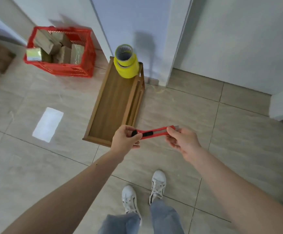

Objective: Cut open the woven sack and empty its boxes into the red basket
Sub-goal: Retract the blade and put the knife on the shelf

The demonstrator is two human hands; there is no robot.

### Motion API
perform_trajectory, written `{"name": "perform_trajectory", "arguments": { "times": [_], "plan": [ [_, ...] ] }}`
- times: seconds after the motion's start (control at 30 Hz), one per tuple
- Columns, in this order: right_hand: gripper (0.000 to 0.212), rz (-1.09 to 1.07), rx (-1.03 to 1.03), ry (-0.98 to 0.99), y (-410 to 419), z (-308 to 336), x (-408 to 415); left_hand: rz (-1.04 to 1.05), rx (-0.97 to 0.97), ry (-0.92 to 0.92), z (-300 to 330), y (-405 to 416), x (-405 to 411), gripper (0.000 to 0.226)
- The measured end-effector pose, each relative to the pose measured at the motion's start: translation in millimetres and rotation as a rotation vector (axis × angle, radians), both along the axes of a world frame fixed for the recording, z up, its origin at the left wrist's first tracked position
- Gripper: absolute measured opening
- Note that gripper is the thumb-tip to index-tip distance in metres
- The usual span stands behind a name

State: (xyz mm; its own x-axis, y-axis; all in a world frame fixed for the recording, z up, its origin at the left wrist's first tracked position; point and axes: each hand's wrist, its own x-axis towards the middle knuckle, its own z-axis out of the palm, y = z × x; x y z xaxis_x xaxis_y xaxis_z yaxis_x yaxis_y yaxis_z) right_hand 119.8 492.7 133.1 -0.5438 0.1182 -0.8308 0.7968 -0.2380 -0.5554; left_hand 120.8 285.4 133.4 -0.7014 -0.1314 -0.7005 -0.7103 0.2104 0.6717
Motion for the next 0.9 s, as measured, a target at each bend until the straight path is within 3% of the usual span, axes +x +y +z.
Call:
{"name": "perform_trajectory", "arguments": {
  "times": [0.17, 0.3, 0.63, 0.8, 0.9],
  "plan": [
    [0.014, 0.045, -0.003, -0.075, -66.6, -11.2, -13.9, 0.229, -0.037, -0.013, -19.9, -59.1, 4.0, 0.031],
    [0.015, 0.029, 0.022, -0.141, -123.3, -17.8, -17.4, 0.264, -0.058, -0.045, -30.2, -110.1, 2.5, 0.025],
    [0.008, -0.156, 0.133, -0.198, -233.4, -56.5, -8.8, 0.109, -0.088, -0.045, -65.7, -217.7, -19.3, 0.017],
    [0.008, -0.294, 0.134, -0.244, -261.2, -88.0, 1.1, 0.022, -0.182, -0.1, -96.5, -241.1, -33.0, 0.023],
    [0.012, -0.366, 0.089, -0.278, -268.2, -104.4, -0.8, -0.029, -0.234, -0.094, -113.7, -245.8, -41.8, 0.016]
  ]
}}
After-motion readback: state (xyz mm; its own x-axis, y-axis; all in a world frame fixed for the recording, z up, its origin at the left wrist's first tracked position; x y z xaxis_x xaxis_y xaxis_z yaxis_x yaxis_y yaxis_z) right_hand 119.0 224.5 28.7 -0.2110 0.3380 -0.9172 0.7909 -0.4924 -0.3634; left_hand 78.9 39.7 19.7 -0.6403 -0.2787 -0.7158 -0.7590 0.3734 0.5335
